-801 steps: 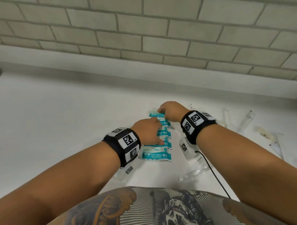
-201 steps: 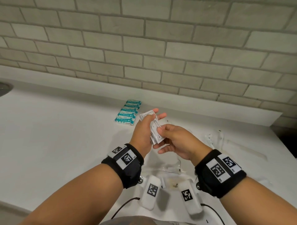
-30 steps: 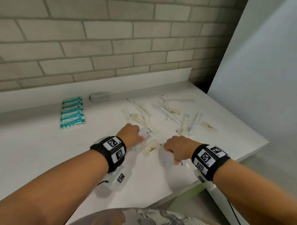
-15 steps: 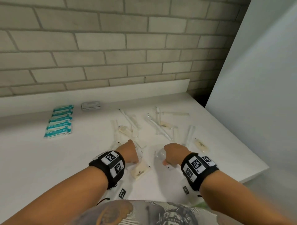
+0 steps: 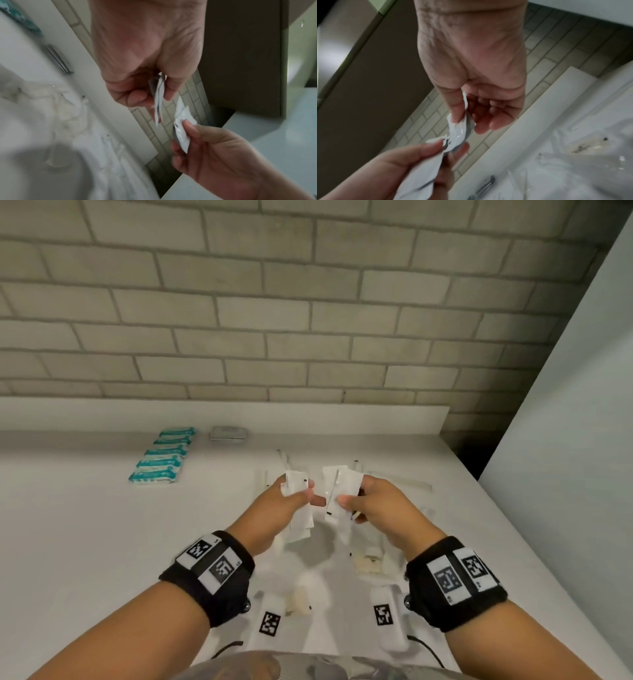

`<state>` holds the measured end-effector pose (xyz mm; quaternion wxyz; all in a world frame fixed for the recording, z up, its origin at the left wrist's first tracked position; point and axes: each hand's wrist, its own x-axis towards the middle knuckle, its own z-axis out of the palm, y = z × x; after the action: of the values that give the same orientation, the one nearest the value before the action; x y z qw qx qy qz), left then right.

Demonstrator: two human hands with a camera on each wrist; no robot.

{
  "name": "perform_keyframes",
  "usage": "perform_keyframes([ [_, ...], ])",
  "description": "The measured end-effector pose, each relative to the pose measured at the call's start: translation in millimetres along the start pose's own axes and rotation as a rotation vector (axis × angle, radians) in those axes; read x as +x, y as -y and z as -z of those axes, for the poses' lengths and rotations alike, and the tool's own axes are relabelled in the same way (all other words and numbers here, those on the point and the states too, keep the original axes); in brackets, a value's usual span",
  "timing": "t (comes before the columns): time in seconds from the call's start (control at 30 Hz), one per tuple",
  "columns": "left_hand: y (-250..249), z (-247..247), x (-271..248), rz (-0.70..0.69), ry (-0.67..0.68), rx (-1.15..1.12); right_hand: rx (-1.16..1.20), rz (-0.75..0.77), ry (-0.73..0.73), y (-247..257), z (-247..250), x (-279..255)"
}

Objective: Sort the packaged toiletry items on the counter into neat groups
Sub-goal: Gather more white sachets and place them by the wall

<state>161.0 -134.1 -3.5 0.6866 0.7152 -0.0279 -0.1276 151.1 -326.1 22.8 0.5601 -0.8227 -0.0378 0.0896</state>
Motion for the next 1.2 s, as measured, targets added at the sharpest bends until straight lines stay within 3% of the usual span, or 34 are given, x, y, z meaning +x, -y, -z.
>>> perform_keyframes([
  [0.17,-6,-11,-3,0.022,0.106,-0.265,0.016,0.059,-0.008,2,-4,16],
  [0.27,-8,-8,-4,0.023,0.145,-0.293,0.035,0.062,-0.007,3,-5,24],
  [0.47,-16,5,-1,0.001,0.051,-0.304,0.063,0.088,-0.032,11,-8,34],
  [0.6,-15,14,2,0.011,-0.055,-0.336,0.031,0.111,-0.196,18,-13,35],
  [0.67,-14,15,0,0.000,-0.022,-0.373,-0.049,0.157,-0.266,23,-23,30],
  [0.9,-14,22,-18,-0.025,0.136,-0.439,-0.095,0.236,-0.122,39,-62,13],
  [1.03,-15,33,-25,-0.022,0.068,-0.400,-0.199,0.246,-0.068,42,-78,9],
  [1.2,-14,46,-25,0.036,-0.038,-0.393,-0.215,0.332,-0.174,42,-99,12],
])
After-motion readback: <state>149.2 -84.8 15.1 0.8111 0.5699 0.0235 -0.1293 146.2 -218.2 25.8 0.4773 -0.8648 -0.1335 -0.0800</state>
